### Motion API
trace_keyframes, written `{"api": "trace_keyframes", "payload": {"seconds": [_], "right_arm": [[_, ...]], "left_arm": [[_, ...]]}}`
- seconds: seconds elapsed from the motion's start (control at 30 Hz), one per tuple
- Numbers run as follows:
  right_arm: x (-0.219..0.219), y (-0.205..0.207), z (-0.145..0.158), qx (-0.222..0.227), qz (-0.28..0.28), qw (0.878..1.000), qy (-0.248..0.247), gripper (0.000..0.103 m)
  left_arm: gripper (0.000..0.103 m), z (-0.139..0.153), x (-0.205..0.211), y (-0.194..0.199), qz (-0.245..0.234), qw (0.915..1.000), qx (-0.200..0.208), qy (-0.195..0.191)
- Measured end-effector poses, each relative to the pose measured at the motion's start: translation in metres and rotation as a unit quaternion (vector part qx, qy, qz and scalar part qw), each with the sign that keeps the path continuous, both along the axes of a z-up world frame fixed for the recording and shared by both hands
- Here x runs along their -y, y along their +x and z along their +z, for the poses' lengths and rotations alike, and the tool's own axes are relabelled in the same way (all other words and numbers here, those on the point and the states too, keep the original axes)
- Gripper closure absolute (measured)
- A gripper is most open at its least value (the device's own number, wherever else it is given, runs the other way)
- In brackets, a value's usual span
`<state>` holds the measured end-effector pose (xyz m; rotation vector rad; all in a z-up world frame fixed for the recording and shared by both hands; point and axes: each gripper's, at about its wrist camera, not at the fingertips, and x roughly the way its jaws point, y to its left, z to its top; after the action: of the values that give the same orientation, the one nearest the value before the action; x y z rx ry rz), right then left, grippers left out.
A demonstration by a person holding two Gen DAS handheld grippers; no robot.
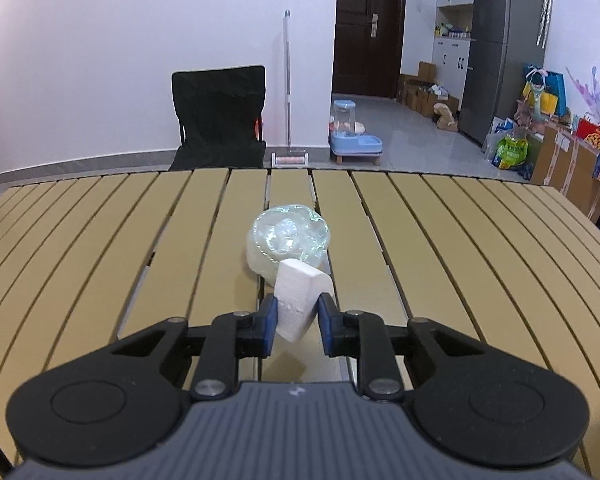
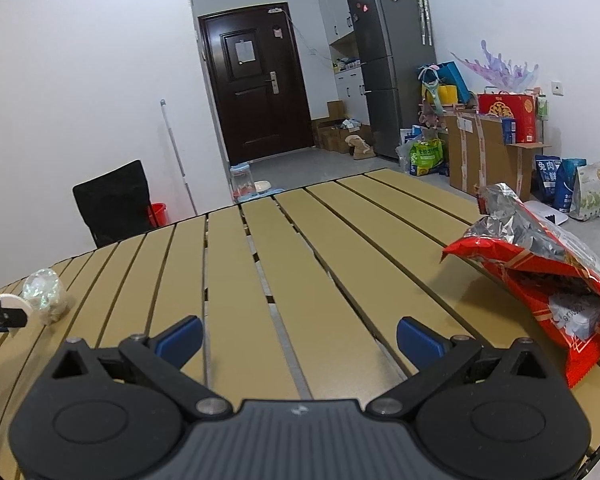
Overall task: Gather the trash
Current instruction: 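Close the left tool on the white triangular piece and lift it, then close the right tool on the clear plastic ball while the left tool holds the white piece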
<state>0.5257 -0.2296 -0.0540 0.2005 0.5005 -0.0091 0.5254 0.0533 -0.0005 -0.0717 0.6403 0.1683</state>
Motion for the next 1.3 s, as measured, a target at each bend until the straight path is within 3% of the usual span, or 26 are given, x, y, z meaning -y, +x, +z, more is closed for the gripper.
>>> {"api": "trace_keyframes", "payload": {"seconds": [0.23,0.7,0.97,1.3], "right_arm": [[-0.005,-0.009,0.004,0.004,0.021,1.000,0.008,0.000],[-0.031,-0.029,0.011,0.009,0.075,0.997,0.010,0.000],[-0.061,-0.032,0.024,0.016,0.102,0.995,-0.009,0.000],[-0.112,-0.016,0.051,0.029,0.131,0.991,-0.010,0.000]], "left_arm": [[0.082,0.015,-0.005,-0.035,0.007,0.9998,0.019,-0.006],[0.082,0.024,-0.043,-0.086,0.072,0.9924,0.076,-0.064],[0.082,0.027,-0.085,-0.105,0.108,0.9844,0.113,-0.081],[0.082,0.020,-0.139,-0.112,0.149,0.9776,0.119,-0.090]]}}
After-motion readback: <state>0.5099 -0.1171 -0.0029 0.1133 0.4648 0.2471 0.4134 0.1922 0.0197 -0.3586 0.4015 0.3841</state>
